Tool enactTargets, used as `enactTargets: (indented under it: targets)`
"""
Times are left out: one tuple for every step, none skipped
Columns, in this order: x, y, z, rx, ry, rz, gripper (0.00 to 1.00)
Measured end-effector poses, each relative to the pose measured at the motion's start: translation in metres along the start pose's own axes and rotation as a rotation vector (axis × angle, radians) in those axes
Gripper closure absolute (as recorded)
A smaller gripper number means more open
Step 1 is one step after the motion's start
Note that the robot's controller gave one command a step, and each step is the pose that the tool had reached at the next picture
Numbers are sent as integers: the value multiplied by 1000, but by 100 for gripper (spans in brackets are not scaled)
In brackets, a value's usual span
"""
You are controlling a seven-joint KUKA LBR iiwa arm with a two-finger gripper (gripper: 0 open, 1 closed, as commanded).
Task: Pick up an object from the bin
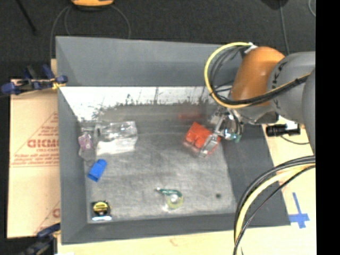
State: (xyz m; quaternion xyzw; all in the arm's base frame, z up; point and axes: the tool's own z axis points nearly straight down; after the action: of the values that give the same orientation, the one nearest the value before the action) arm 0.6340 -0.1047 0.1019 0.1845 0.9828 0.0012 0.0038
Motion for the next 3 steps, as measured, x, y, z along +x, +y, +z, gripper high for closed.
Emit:
enactTargets:
  targets:
    - [-3, -11, 1, 1, -1, 145, 0]
    - [-2, -8, 18, 5, -1, 140, 0]
    - [0, -4, 26, 4, 1, 222, 0]
